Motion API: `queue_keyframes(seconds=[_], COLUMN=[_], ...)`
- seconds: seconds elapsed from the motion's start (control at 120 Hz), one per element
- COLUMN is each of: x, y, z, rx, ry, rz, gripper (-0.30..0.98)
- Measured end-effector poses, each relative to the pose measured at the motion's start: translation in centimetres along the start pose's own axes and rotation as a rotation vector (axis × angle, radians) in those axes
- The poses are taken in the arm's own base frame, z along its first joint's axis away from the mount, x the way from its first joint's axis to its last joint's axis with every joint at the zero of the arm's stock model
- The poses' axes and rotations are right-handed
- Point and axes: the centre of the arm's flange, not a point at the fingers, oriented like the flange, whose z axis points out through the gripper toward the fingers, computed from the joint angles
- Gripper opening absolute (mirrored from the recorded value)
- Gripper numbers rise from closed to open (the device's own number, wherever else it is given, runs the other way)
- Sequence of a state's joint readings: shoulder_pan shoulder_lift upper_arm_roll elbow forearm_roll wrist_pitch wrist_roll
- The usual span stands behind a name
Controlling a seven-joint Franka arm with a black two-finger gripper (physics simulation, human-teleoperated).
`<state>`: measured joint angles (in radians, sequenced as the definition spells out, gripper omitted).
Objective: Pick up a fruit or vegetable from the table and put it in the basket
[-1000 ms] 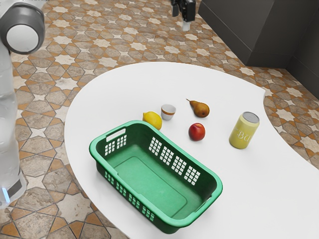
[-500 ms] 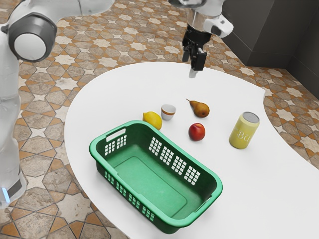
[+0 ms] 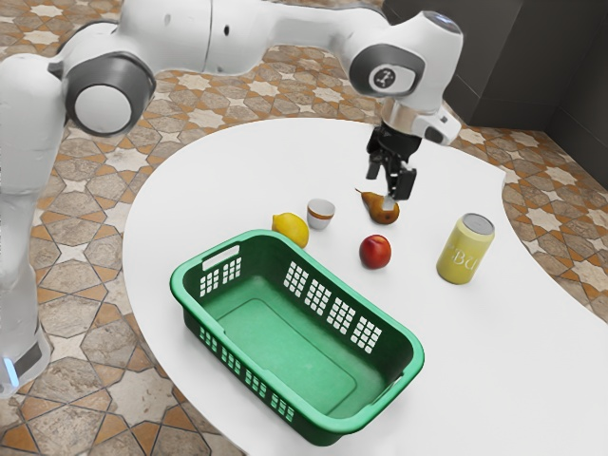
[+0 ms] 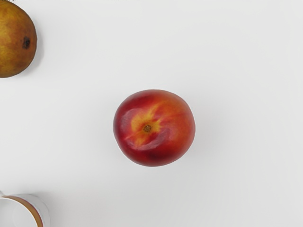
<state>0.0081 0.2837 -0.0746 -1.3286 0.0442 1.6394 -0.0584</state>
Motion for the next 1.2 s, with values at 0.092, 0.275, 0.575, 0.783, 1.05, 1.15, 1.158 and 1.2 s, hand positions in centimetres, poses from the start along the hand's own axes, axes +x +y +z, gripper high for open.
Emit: queue_keyframes(seconds=[0.092, 0.275, 0.575, 0.783, 1.05, 1.15, 1.158, 1.2], x=[-0.1, 0.3, 2.1, 2.9, 3.3, 3.3, 3.3, 3.3], y=[0.3, -0.7, -2.5, -0.4, -1.5, -1.5, -1.5, -1.5], z=[0.9, 4.4, 8.7, 9.4, 10.8, 11.2, 11.3, 11.3], rx=[-0.009, -0.023, -0.045, -0.075, -0.09, -0.095, -0.095, -0.096], ry=[-0.005, -0.031, -0.038, -0.014, -0.024, -0.029, -0.029, -0.03], rz=[0.002, -0.024, -0.064, -0.037, -0.062, -0.065, -0.065, -0.066], gripper=[0.69, 0.69, 0.69, 0.69, 0.69, 0.69, 0.69, 0.69])
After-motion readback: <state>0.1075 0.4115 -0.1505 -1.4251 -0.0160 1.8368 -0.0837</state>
